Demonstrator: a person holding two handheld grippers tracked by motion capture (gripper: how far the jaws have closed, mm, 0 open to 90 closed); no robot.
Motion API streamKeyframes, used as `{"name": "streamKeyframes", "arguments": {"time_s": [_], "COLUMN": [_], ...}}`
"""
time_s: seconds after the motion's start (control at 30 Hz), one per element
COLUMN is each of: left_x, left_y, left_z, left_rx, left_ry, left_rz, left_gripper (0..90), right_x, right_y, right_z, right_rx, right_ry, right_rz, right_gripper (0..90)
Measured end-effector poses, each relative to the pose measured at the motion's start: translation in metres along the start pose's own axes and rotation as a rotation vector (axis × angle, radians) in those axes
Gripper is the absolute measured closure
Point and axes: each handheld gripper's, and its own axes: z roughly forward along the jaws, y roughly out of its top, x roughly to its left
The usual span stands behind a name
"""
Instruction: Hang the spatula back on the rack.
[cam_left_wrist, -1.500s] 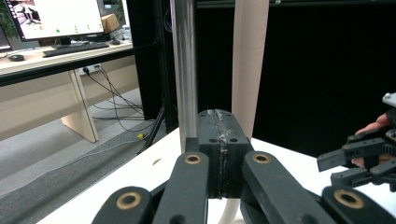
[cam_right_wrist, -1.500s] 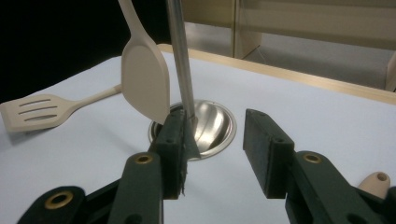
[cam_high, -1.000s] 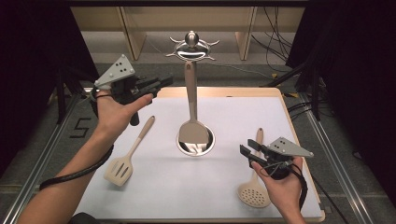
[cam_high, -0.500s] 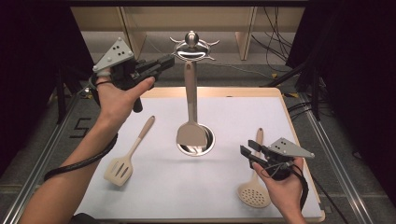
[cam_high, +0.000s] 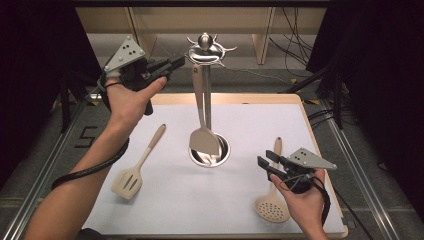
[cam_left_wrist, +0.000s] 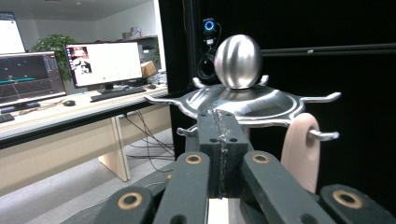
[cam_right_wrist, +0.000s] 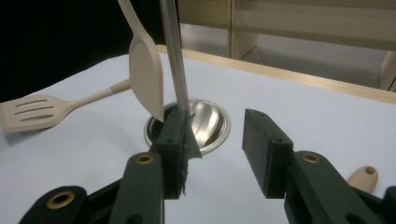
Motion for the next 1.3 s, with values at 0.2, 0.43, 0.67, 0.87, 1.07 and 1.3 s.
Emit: {"name": "streamKeyframes", "arguments": {"time_s": [0.2,0.43,0.67,0.87,1.07,1.3], "left_x": [0.005,0.010,0.013,0.016,0.018,0.018], "left_y": [0.000,0.000,0.003,0.004,0.005,0.000], "left_z": [0.006,0.013,0.020,0.026,0.028,0.022], "left_rx": [0.000,0.009,0.033,0.041,0.049,0.056], "left_ry": [0.016,0.031,0.042,0.042,0.040,0.047], "left_rz": [-0.006,-0.002,0.015,0.014,0.015,0.010], "left_gripper": [89.5,89.5,89.5,89.5,89.4,82.0], "right_x": [0.000,0.000,0.001,-0.001,0.001,0.000], "right_y": [0.000,0.001,-0.001,0.000,-0.001,-0.002], "right_z": [0.000,-0.001,-0.001,-0.001,-0.001,0.001], "right_rx": [0.001,0.007,0.010,0.006,0.018,0.008], "right_ry": [-0.004,-0.009,-0.008,-0.016,-0.009,0.002], "right_rz": [0.006,0.002,0.025,-0.001,0.039,0.024], "right_gripper": [61.4,61.4,61.4,61.4,61.4,60.9]}}
